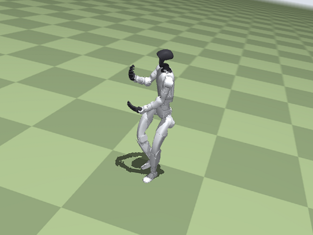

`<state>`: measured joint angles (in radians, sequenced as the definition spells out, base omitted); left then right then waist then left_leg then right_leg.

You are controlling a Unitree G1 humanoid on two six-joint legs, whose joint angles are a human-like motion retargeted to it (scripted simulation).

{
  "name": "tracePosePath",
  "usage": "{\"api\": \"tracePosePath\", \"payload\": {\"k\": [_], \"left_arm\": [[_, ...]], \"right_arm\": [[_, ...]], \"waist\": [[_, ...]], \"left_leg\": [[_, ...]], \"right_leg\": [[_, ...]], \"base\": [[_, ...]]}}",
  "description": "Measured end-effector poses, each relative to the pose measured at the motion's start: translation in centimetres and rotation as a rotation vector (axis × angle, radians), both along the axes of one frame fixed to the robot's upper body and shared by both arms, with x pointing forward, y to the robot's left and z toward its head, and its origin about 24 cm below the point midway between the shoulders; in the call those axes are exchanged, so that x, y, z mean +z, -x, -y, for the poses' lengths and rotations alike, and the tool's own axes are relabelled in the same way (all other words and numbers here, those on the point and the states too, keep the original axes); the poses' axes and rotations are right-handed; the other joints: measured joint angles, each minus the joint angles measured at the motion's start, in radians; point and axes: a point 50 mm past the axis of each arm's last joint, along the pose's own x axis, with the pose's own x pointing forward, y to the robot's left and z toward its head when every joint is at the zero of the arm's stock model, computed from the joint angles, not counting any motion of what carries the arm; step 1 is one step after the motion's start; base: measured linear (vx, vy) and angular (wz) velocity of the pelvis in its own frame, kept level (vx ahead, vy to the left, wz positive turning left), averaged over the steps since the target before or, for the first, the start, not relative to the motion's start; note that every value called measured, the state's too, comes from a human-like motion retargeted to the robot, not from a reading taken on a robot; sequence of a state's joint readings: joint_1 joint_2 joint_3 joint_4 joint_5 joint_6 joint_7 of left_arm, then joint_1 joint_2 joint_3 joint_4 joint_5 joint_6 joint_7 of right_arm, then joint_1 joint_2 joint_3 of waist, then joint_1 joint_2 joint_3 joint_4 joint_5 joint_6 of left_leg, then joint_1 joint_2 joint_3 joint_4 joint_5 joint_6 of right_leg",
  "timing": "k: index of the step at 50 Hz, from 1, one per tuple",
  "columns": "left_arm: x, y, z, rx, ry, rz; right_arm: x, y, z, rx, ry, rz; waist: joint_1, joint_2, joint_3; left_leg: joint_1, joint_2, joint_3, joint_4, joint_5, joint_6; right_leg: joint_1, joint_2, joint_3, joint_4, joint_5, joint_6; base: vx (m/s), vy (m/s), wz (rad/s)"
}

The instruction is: Kungfu

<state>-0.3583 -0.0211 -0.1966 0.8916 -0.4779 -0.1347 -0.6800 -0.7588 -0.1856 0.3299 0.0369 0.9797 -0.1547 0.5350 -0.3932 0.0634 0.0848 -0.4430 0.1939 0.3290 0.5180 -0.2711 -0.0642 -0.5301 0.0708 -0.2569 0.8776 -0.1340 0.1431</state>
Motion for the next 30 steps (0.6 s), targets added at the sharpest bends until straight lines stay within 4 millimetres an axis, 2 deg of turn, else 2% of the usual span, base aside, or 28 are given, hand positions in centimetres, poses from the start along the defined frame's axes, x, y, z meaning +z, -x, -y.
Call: {"api": "tracePosePath", "payload": {"k": [3, 5, 6, 7, 8, 10, 13, 15, 17, 18, 20, 22, 23, 25, 27, 28, 30], "left_arm": [[2.9, -1.0, 2.6, -0.076, 0.110, 0.128], [4.6, -1.2, 4.0, -0.118, 0.204, 0.209], [5.1, -1.0, 4.7, -0.149, 0.259, 0.223], [5.5, -0.7, 5.1, -0.175, 0.314, 0.232], [5.6, -0.4, 5.2, -0.192, 0.367, 0.231], [5.2, 0.8, 6.2, -0.238, 0.446, 0.203], [3.2, 2.5, 7.0, -0.242, 0.444, 0.099], [1.2, 4.0, 7.1, -0.186, 0.450, -0.016], [-0.1, 4.6, 6.7, -0.094, 0.461, -0.106], [-0.7, 4.8, 6.4, -0.054, 0.452, -0.138], [-1.7, 4.8, 5.0, 0.011, 0.391, -0.164], [-2.4, 4.5, 3.4, 0.032, 0.285, -0.156], [-2.9, 4.3, 2.2, 0.044, 0.213, -0.151], [-3.4, 3.6, -0.5, 0.076, 0.055, -0.117], [-3.4, 2.7, -3.5, 0.139, -0.097, -0.068], [-3.2, 2.2, -5.2, 0.182, -0.171, -0.038], [-2.4, 1.4, -8.9, 0.286, -0.314, 0.031]], "right_arm": [[-5.4, 0.2, -3.1, 0.232, 0.045, -0.239], [-8.7, 1.0, -4.8, 0.332, 0.063, -0.373], [-10.3, 1.4, -5.7, 0.359, 0.062, -0.442], [-11.5, 1.9, -6.3, 0.387, 0.061, -0.506], [-12.0, 2.1, -6.4, 0.420, 0.061, -0.564], [-13.5, 2.3, -5.9, 0.458, 0.067, -0.683], [-16.3, 3.4, -6.0, 0.501, 0.150, -0.780], [-17.3, 3.9, -6.1, 0.495, 0.201, -0.773], [-17.3, 3.7, -5.9, 0.452, 0.214, -0.743], [-17.1, 3.6, -5.8, 0.433, 0.205, -0.722], [-15.3, 3.1, -5.6, 0.396, 0.149, -0.648], [-12.5, 2.3, -4.6, 0.350, 0.071, -0.558], [-10.6, 1.9, -3.6, 0.314, 0.022, -0.494], [-5.8, 1.3, -0.7, 0.207, -0.089, -0.332], [-0.6, 1.8, 3.6, 0.030, -0.203, -0.123], [1.9, 2.5, 5.9, -0.072, -0.258, -0.006], [6.4, 5.4, 10.6, -0.293, -0.375, 0.236]], "waist": [[0.008, 0.001, 0.033], [0.038, 0.016, 0.068], [0.064, 0.032, 0.085], [0.096, 0.041, 0.095], [0.137, 0.036, 0.093], [0.139, 0.117, 0.130], [0.162, 0.134, 0.131], [0.178, 0.149, 0.125], [0.173, 0.173, 0.114], [0.172, 0.179, 0.105], [0.174, 0.184, 0.084], [0.162, 0.179, 0.083], [0.151, 0.177, 0.084], [0.133, 0.153, 0.096], [0.108, 0.132, 0.105], [0.091, 0.124, 0.104], [0.085, 0.120, 0.107]], "left_leg": [[-0.084, -0.013, 0.000, 0.147, -0.101, 0.029], [-0.178, 0.017, -0.008, 0.302, -0.173, 0.031], [-0.231, 0.041, -0.019, 0.386, -0.212, 0.039], [-0.280, 0.070, -0.020, 0.462, -0.247, 0.041], [-0.318, 0.109, -0.002, 0.524, -0.276, 0.032], [-0.425, 0.147, -0.099, 0.631, -0.317, 0.040], [-0.475, 0.169, -0.082, 0.705, -0.338, 0.038], [-0.483, 0.181, -0.093, 0.714, -0.338, 0.033], [-0.478, 0.177, -0.116, 0.684, -0.310, 0.021], [-0.466, 0.172, -0.114, 0.661, -0.287, 0.015], [-0.420, 0.156, -0.086, 0.588, -0.208, 0.007], [-0.373, 0.142, -0.064, 0.522, -0.107, -0.004], [-0.352, 0.126, -0.062, 0.488, -0.024, -0.018], [-0.319, 0.106, -0.019, 0.457, 0.197, -0.057], [-0.289, 0.160, 0.144, 0.500, 0.346, -0.161], [-0.286, 0.192, 0.216, 0.568, 0.349, -0.176], [-0.347, 0.245, 0.210, 0.805, 0.310, -0.161]], "right_leg": [[0.024, 0.003, 0.052, -0.151, 0.027, -0.031], [0.031, 0.013, 0.064, -0.201, -0.143, -0.104], [0.017, 0.035, 0.074, -0.167, -0.261, -0.216], [-0.013, 0.054, 0.083, -0.119, -0.341, -0.286], [-0.074, 0.065, 0.091, -0.044, -0.343, -0.271], [-0.187, 0.080, -0.020, 0.097, -0.377, -0.288], [-0.193, 0.105, -0.009, 0.103, -0.416, -0.330], [-0.208, 0.113, -0.028, 0.130, -0.422, -0.345], [-0.193, 0.104, -0.053, 0.103, -0.406, -0.351], [-0.171, 0.101, -0.054, 0.072, -0.394, -0.353], [-0.107, 0.096, -0.052, -0.030, -0.351, -0.361], [-0.047, 0.093, -0.056, -0.116, -0.313, -0.362], [-0.013, 0.093, -0.051, -0.164, -0.289, -0.355], [0.062, 0.078, -0.017, -0.259, -0.240, -0.326], [0.132, 0.040, -0.028, -0.340, -0.201, -0.303], [0.161, 0.012, -0.059, -0.374, -0.184, -0.297], [0.227, -0.010, -0.112, -0.448, -0.148, -0.287]], "base": [[-0.30, 0.04, 0.04], [-0.33, 0.03, -0.38], [-0.32, 0.08, -1.02], [-0.29, 0.06, -1.58], [-0.24, -0.03, -1.36], [-0.15, -0.07, -0.24], [-0.08, -0.05, -0.13], [0.03, -0.16, 0.02], [0.07, -0.11, 0.56], [0.11, -0.07, 0.64], [0.11, -0.17, 0.71], [0.08, -0.18, 0.93], [0.06, -0.16, 1.12], [0.01, -0.17, 1.21], [0.03, -0.11, 1.56], [0.03, -0.11, 1.67], [0.04, -0.19, 1.13]]}}
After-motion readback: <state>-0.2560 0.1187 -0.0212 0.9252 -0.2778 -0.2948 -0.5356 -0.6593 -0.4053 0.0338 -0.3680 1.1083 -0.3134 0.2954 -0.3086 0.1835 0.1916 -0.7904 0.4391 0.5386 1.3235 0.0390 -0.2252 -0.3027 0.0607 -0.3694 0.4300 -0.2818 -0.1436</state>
